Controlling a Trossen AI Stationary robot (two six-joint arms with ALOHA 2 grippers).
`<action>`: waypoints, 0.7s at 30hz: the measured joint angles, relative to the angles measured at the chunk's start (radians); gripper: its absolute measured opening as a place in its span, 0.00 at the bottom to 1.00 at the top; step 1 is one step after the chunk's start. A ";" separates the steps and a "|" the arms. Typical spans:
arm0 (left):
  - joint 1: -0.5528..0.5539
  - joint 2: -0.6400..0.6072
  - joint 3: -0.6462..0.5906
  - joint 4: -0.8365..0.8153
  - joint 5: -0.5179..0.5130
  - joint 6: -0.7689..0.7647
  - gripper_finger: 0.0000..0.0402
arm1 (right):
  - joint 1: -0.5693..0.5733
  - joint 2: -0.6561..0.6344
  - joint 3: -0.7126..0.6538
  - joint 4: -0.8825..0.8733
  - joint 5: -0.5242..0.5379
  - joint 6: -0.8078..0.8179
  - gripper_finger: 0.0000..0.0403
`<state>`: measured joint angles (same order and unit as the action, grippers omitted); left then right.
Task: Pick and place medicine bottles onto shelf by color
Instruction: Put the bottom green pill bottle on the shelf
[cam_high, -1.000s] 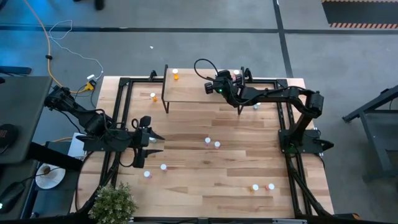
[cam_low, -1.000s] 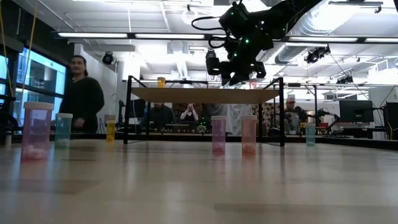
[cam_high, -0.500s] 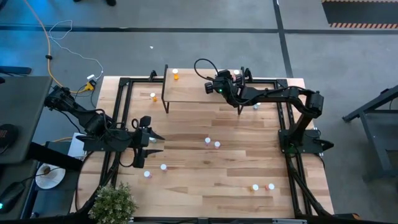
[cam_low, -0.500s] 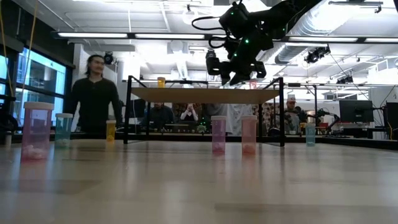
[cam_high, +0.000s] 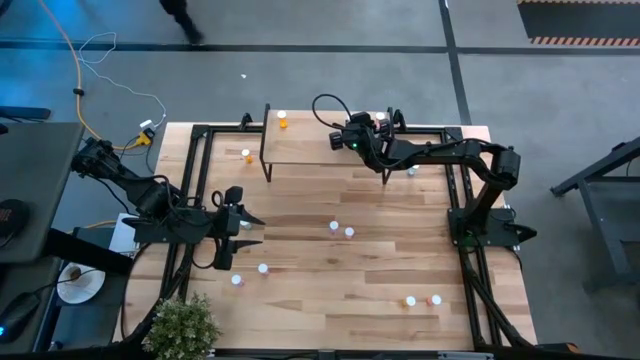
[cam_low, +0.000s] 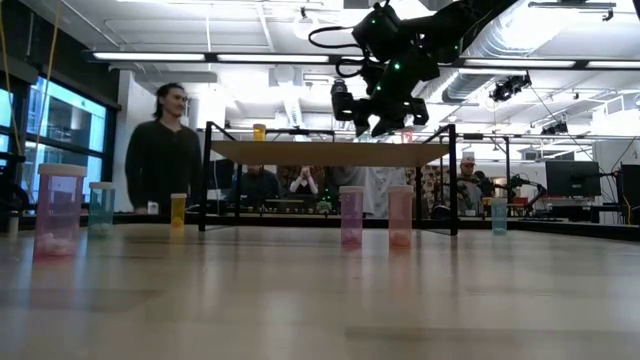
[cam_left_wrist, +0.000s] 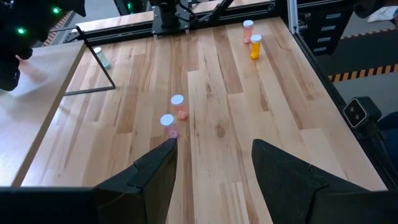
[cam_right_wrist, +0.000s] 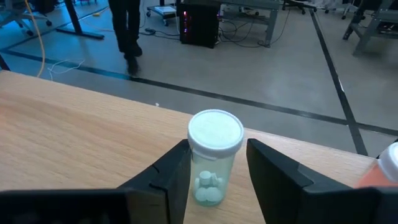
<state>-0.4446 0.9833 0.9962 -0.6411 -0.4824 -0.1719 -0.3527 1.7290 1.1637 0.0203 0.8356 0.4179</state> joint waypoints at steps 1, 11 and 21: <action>0.000 0.000 0.000 0.000 0.000 0.000 0.49 | 0.000 0.000 0.000 0.000 0.000 0.000 0.37; 0.000 -0.001 0.000 0.000 0.000 0.000 0.49 | 0.000 0.000 0.000 0.025 0.000 0.000 0.37; 0.000 0.000 0.000 0.000 0.000 0.000 0.49 | 0.000 0.000 0.000 0.084 -0.003 -0.034 0.37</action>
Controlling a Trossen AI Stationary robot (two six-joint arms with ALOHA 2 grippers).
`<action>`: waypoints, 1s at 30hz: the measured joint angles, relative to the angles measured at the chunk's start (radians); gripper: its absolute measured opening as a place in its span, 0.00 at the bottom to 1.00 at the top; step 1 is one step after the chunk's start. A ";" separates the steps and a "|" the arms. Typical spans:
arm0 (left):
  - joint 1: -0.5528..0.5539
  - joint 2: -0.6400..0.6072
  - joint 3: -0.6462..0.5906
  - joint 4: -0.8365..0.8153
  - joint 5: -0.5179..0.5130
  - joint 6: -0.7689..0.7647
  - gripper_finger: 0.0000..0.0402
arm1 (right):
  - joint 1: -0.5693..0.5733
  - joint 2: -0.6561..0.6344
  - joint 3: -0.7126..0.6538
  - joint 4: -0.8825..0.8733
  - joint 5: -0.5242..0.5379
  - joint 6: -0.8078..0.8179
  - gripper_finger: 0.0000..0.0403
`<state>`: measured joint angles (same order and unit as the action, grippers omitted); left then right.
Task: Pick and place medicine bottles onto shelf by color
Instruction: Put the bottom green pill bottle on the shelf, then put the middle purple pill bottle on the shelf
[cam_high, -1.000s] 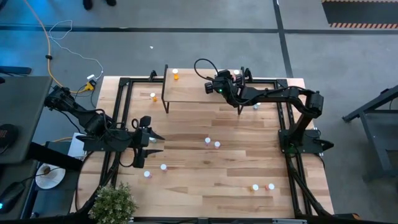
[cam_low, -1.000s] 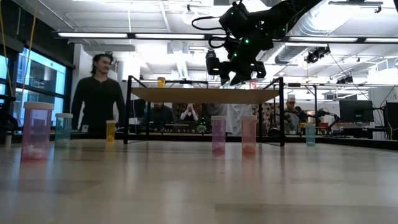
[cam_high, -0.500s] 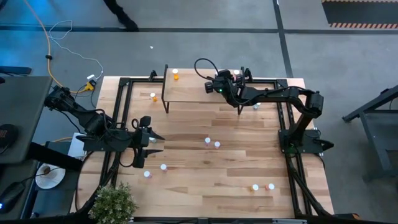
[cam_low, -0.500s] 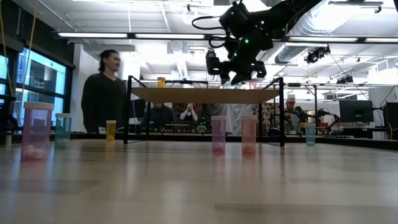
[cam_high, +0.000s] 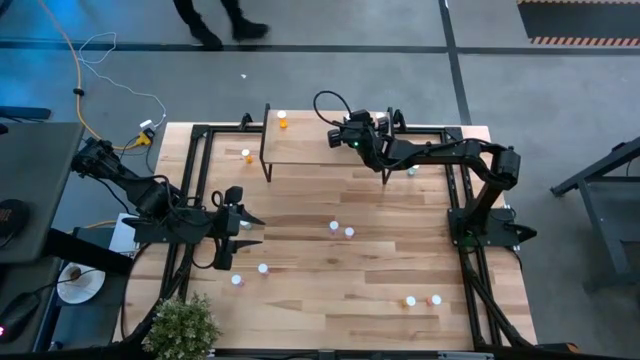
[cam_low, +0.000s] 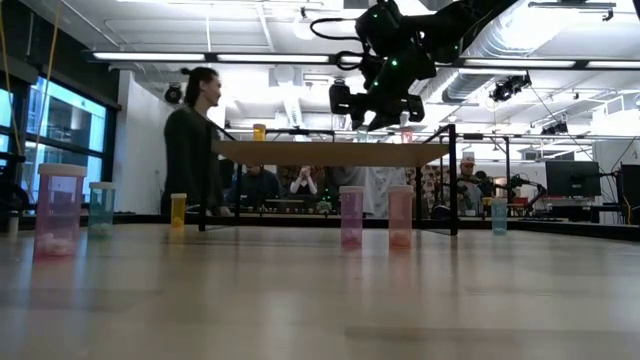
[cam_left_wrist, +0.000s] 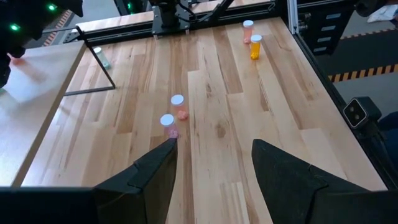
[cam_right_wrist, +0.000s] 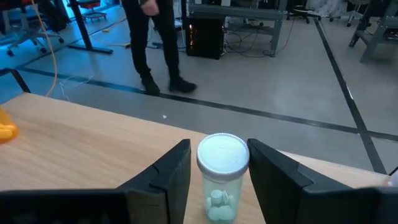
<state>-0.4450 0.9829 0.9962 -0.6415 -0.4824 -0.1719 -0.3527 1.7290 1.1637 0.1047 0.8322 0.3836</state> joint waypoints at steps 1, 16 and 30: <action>0.000 0.000 0.000 0.000 0.000 0.000 0.49 | 0.000 0.000 0.000 0.000 0.000 0.000 0.37; 0.000 0.000 0.000 0.000 0.000 0.000 0.49 | 0.000 0.000 0.000 -0.002 0.007 0.000 0.37; 0.000 0.000 0.000 -0.006 0.000 0.000 0.49 | 0.015 -0.002 0.000 0.024 0.032 -0.029 0.37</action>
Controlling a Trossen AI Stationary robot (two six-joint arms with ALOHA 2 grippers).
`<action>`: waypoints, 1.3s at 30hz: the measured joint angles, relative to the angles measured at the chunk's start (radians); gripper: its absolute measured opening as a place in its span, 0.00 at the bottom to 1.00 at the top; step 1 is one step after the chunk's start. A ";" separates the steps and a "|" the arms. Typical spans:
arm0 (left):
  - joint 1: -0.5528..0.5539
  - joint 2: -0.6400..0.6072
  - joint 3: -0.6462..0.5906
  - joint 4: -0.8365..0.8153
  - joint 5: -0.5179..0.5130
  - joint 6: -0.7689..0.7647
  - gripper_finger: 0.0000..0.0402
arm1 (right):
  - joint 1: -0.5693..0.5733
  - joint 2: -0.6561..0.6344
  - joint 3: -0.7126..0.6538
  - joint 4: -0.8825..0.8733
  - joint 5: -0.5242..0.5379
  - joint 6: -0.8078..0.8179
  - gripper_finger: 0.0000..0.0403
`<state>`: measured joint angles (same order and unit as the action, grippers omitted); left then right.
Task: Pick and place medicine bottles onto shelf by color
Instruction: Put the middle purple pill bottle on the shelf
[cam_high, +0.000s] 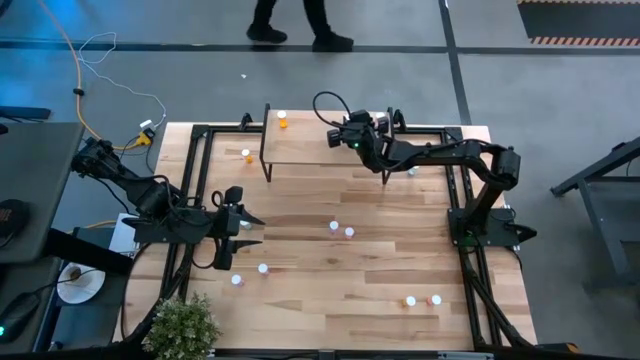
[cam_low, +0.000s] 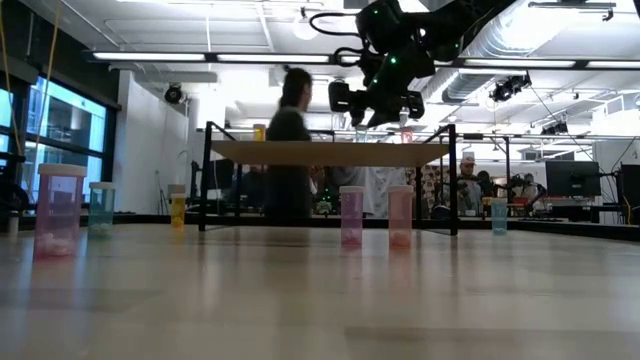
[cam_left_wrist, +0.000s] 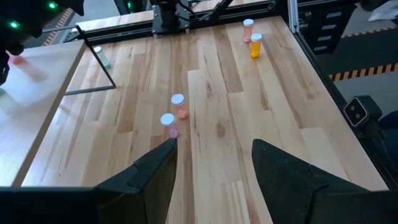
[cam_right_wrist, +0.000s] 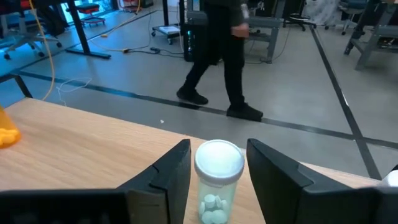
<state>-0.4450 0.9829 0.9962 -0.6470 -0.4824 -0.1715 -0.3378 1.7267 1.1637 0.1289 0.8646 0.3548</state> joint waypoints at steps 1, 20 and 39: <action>0.000 0.000 0.000 -0.001 0.000 0.000 0.49 | 0.000 0.000 0.000 0.006 0.000 -0.007 0.37; 0.000 0.000 0.000 -0.008 0.000 0.000 0.49 | 0.000 -0.052 0.000 0.009 0.022 -0.050 0.37; 0.000 0.000 0.000 -0.008 0.000 -0.015 0.49 | 0.163 -0.281 0.001 -0.229 -0.119 -0.123 0.37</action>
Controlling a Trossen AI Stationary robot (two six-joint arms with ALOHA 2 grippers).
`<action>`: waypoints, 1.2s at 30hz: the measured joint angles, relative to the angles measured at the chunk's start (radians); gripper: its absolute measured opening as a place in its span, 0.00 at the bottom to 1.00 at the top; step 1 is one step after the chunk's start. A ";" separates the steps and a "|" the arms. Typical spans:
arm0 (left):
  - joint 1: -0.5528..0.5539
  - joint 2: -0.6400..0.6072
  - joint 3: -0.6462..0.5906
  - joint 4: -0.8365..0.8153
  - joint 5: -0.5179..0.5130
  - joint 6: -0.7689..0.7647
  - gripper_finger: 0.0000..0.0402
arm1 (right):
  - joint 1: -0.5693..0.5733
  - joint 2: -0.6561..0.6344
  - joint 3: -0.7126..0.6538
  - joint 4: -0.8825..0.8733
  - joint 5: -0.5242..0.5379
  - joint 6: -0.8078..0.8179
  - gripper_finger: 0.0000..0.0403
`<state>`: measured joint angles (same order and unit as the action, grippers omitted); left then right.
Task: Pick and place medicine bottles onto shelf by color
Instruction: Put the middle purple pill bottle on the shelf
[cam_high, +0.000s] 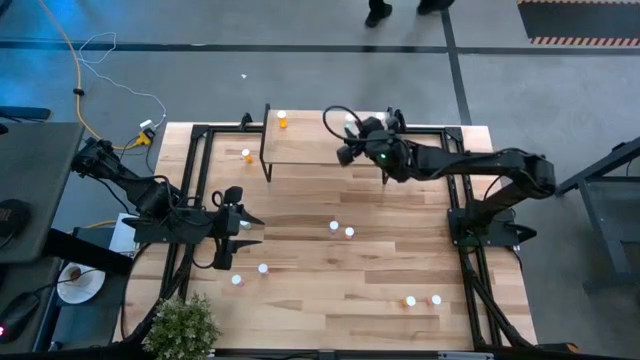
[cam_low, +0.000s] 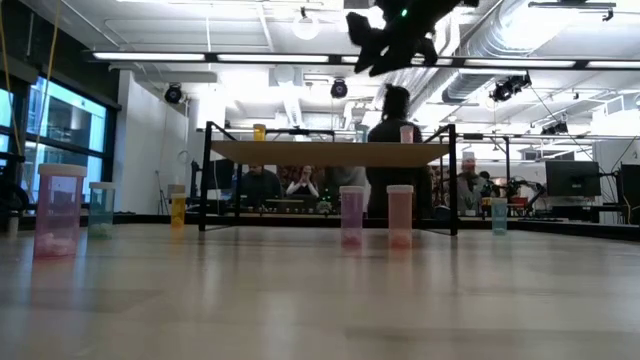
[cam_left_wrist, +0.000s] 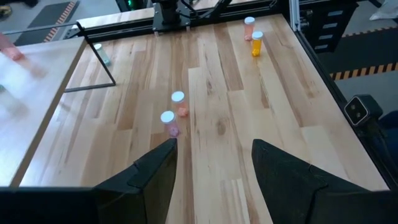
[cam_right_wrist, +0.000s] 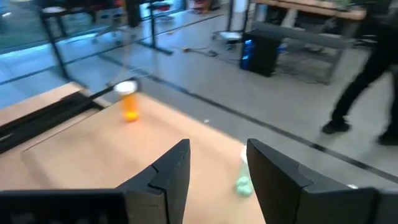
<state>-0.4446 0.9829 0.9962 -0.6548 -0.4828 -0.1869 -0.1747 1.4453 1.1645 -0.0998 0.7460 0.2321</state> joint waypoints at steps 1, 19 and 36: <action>0.000 0.000 0.000 0.000 0.000 -0.007 0.49 | 0.012 -0.012 0.000 -0.020 -0.014 0.010 0.37; -0.002 0.001 0.000 -0.096 0.069 -0.221 0.49 | 0.191 -0.147 0.000 -0.285 -0.164 0.130 0.37; -0.178 0.027 -0.088 -0.121 -0.044 -0.445 0.49 | 0.295 -0.202 0.000 -0.441 -0.093 0.220 0.37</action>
<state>-0.6223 1.0103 0.9084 -0.7760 -0.5267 -0.6316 0.1200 1.2436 1.1641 -0.5412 0.6528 0.4522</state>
